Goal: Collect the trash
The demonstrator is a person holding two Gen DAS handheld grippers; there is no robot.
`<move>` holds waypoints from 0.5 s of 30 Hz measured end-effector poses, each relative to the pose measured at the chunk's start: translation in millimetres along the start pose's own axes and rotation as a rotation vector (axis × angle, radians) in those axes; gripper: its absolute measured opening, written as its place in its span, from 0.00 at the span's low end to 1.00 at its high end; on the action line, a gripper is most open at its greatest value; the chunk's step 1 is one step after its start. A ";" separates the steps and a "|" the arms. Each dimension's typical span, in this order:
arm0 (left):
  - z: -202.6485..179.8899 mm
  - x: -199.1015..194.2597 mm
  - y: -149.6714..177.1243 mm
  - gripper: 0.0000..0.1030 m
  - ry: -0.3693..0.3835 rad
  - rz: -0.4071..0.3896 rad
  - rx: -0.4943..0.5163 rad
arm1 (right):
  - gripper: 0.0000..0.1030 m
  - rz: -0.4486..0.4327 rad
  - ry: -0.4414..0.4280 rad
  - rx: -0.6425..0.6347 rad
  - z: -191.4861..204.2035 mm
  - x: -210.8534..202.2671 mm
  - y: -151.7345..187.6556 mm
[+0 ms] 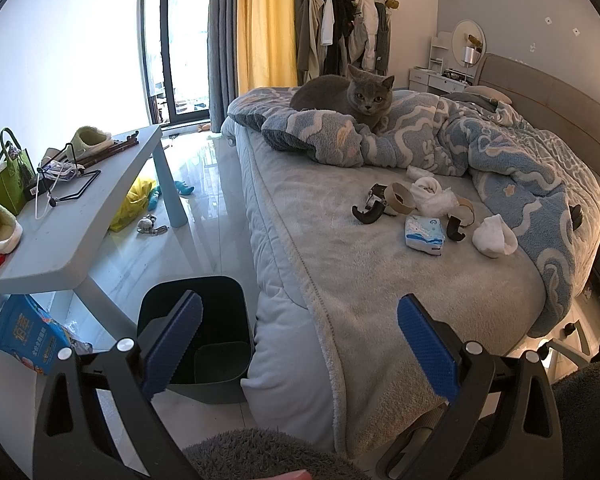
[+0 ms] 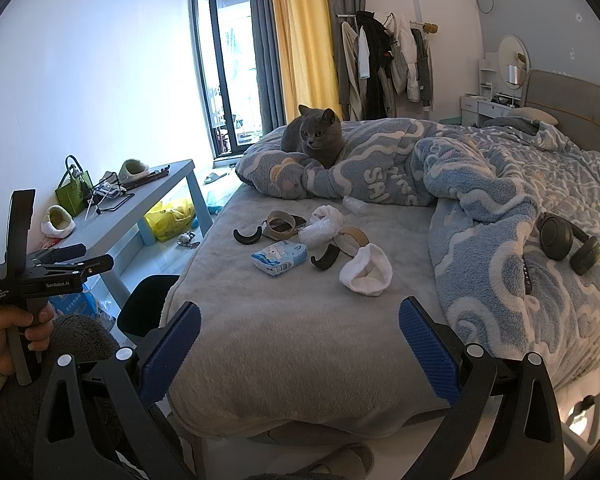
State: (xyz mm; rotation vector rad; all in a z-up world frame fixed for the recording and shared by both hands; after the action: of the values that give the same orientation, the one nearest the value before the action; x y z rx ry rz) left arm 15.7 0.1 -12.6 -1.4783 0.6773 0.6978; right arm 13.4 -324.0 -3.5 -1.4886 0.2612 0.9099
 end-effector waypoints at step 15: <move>-27.3 0.2 18.7 0.97 0.029 0.021 0.047 | 0.97 0.066 0.093 -0.072 2.1 4.5 0.7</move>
State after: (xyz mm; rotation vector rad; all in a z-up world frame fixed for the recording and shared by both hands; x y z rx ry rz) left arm 2.0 -27.6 -24.4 -1.4419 0.7277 0.6737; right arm 15.1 -320.6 -6.7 -1.5995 0.3507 0.9119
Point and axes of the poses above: each gripper's, at about its wrist camera, not at the fingertips, and x roughly the way its jaws point, z to its left, y to its underside, the point moved 2 cm from there along x, roughly the way its jaws point, and after that the axes turned 11 degrees about z, right-handed, at the moved point
